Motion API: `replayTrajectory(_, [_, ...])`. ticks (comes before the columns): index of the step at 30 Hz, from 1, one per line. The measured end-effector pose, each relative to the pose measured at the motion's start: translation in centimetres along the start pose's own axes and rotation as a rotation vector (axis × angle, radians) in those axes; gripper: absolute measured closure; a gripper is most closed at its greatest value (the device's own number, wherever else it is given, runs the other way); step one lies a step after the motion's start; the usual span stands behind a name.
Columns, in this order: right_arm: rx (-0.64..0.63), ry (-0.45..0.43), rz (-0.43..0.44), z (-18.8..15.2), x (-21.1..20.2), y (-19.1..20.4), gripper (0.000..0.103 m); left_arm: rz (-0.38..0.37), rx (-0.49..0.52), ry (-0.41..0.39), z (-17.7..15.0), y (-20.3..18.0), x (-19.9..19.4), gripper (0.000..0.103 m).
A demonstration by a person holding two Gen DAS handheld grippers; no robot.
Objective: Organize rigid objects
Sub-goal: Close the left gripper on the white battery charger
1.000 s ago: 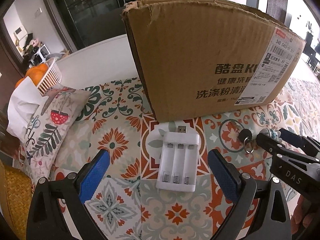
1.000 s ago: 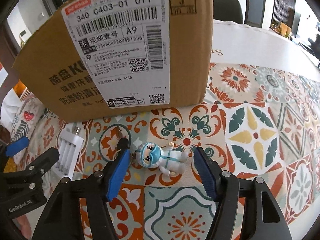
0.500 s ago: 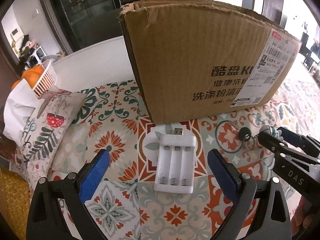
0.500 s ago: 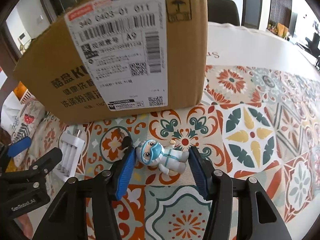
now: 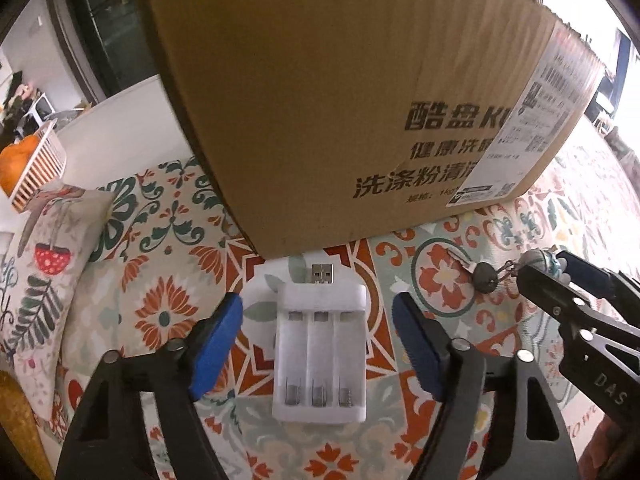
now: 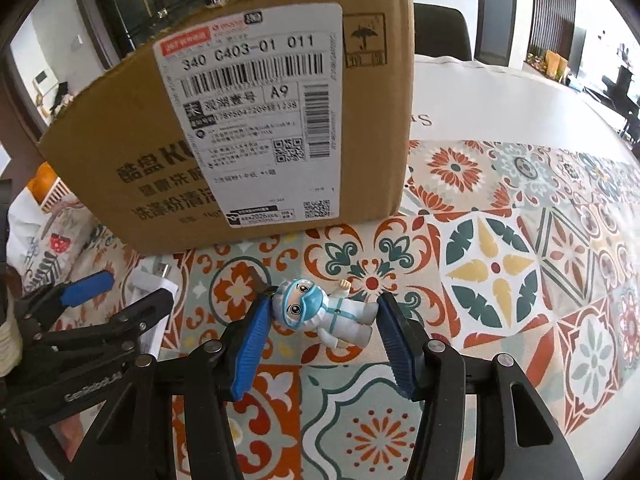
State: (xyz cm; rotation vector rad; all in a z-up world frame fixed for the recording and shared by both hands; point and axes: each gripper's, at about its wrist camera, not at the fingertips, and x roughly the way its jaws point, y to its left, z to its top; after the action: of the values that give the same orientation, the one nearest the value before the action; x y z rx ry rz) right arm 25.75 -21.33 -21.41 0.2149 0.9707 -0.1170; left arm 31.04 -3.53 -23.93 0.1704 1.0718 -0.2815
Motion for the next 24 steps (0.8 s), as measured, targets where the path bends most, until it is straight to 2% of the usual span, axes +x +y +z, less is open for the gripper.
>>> replayTrajectory(5, [-0.003,0.013,0.0,0.2,0.2,-0.2,0.049,-0.002,0.009,0.009,0.6,-0.3,1.4,0.042])
replayTrajectory(9, [-0.007,0.021,0.002,0.3,0.6,0.3,0.049,-0.012,0.001,-0.001,0.8,-0.1,1.7,0.056])
replayTrajectory(14, [-0.006,0.021,0.012,0.1,0.7,0.6,0.049,-0.036,-0.013,0.001,0.3,0.3,1.3,0.056])
replayTrajectory(24, [-0.014,-0.021,0.037,-0.3,-2.0,0.9,0.049,-0.052,-0.033,-0.074,-1.4,0.8,-3.5,0.056])
